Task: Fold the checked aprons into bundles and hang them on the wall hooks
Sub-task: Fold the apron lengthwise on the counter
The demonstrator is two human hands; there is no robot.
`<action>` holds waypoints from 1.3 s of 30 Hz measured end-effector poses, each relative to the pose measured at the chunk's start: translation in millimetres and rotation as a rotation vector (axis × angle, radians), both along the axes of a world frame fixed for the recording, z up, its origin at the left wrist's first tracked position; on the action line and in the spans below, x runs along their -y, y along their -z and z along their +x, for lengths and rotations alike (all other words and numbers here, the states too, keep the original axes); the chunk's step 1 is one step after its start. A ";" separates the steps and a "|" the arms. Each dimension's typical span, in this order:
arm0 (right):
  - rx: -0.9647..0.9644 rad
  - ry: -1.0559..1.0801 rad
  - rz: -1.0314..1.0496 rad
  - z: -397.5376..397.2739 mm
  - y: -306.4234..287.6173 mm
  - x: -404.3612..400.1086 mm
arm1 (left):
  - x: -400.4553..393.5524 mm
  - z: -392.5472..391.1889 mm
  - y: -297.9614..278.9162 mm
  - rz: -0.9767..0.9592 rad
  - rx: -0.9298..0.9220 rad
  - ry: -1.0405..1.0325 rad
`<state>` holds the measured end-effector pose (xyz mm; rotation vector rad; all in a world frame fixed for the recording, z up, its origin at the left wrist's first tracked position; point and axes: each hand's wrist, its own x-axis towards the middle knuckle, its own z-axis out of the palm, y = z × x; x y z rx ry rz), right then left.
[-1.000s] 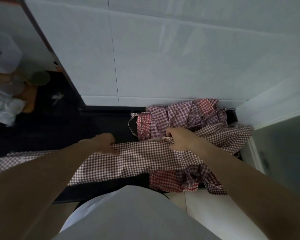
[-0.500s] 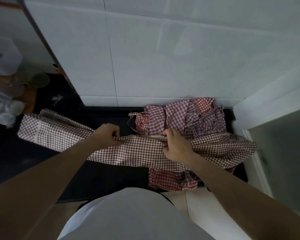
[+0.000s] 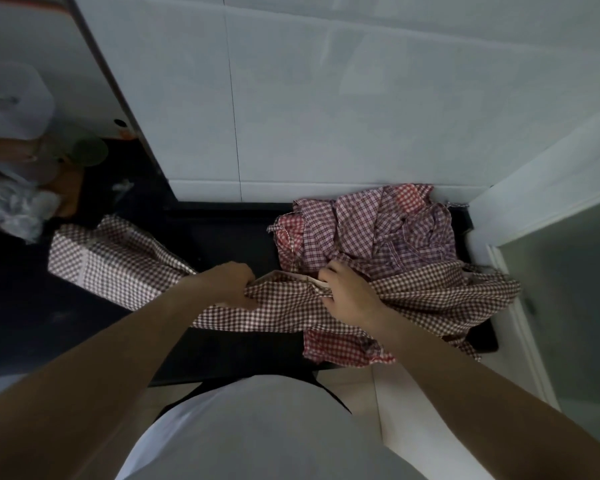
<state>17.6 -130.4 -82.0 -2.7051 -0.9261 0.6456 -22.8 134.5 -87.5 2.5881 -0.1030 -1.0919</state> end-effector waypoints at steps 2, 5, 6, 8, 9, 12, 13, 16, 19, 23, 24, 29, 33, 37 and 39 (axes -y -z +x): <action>-0.131 0.051 0.048 -6.0 -0.8 -2.3 | 6.5 -2.8 0.8 -0.048 0.025 -0.003; -0.220 0.083 0.090 -13.6 1.0 1.1 | 15.3 -7.9 1.2 -0.137 0.079 0.004; -0.225 0.089 0.096 -14.9 1.3 2.6 | 16.5 -8.7 3.0 -0.159 0.095 0.005; -0.206 0.088 0.076 -16.2 0.9 4.6 | 18.6 -10.2 6.0 -0.177 0.119 0.005; -0.171 0.084 0.048 -15.9 -0.8 5.0 | 19.7 -10.5 5.9 -0.183 0.130 0.003; -0.062 0.061 -0.122 -15.8 -8.2 2.6 | 24.7 -10.3 4.6 -0.190 0.190 0.013; -0.055 0.047 -0.180 -16.0 -10.6 0.2 | 27.0 -10.4 2.6 -0.185 0.208 0.024; -0.050 0.052 -0.220 -19.3 -16.3 -8.0 | 33.7 -8.9 -1.9 -0.210 0.286 0.016; 0.114 0.024 -0.164 -24.1 -18.3 -14.7 | 40.5 -8.3 -6.0 -0.295 0.374 -0.010; 0.161 0.027 -0.033 -27.2 -18.5 -11.7 | 43.0 -7.1 -8.8 -0.384 0.398 -0.046; 0.147 0.025 -0.022 -26.3 -19.1 -8.6 | 42.6 -5.5 -9.4 -0.369 0.371 -0.052; 0.133 0.039 0.019 -5.2 -36.1 0.4 | 40.5 8.3 -24.5 -0.233 0.326 -0.041; 0.058 0.122 0.077 26.4 -67.3 10.7 | 27.3 20.1 -38.2 -0.164 0.250 -0.078; 0.019 0.196 0.132 53.8 -82.8 31.1 | 3.7 16.0 -34.0 -0.100 0.185 -0.087; 0.007 0.203 0.142 63.5 -87.1 37.9 | -5.6 11.0 -34.0 -0.126 0.165 -0.140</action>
